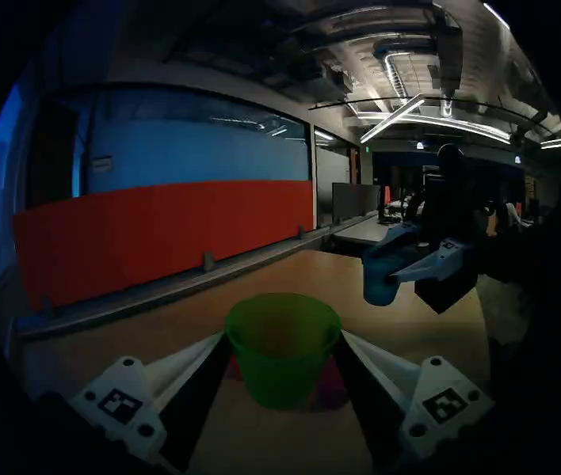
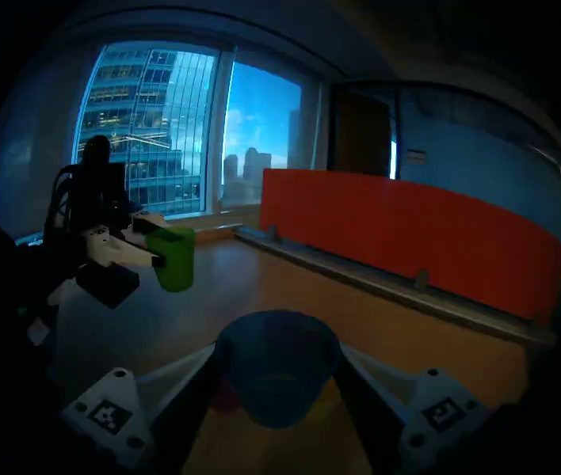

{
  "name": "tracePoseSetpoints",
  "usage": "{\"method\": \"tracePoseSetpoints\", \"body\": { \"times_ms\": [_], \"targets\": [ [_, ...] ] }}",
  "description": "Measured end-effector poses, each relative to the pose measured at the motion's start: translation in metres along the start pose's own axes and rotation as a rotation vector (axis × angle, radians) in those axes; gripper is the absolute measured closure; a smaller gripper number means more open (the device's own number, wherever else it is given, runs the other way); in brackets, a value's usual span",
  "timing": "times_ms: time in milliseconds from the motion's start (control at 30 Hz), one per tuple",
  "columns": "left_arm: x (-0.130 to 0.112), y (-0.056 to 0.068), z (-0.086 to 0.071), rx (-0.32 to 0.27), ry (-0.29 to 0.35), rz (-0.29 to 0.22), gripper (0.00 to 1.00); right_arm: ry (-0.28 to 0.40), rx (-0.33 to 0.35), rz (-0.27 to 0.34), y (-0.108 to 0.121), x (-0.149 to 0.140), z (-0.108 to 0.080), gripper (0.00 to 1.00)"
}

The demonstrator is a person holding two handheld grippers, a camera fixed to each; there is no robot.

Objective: Pour water

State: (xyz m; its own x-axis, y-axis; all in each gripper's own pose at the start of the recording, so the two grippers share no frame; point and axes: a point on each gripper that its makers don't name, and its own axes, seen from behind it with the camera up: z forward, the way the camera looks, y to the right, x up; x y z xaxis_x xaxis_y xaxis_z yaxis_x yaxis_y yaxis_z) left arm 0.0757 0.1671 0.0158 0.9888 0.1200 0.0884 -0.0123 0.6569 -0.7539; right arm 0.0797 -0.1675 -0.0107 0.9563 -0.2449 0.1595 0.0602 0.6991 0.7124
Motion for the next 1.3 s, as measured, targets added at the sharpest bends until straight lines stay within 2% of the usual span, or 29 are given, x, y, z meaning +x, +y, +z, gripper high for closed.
{"method": "tracePoseSetpoints", "body": {
  "times_ms": [300,600,1300],
  "targets": [
    [0.017,0.001,-0.006,0.019,0.054,-0.004,0.13,0.045,0.000,-0.002,-0.001,0.021,0.000,0.09],
    [0.022,-0.002,-0.008,0.039,0.071,-0.009,0.13,0.066,0.004,-0.005,-0.004,0.031,-0.001,0.09],
    [0.019,0.006,-0.006,0.040,0.061,0.000,0.13,0.091,0.005,-0.025,-0.001,0.039,-0.005,0.09]
  ]
}}
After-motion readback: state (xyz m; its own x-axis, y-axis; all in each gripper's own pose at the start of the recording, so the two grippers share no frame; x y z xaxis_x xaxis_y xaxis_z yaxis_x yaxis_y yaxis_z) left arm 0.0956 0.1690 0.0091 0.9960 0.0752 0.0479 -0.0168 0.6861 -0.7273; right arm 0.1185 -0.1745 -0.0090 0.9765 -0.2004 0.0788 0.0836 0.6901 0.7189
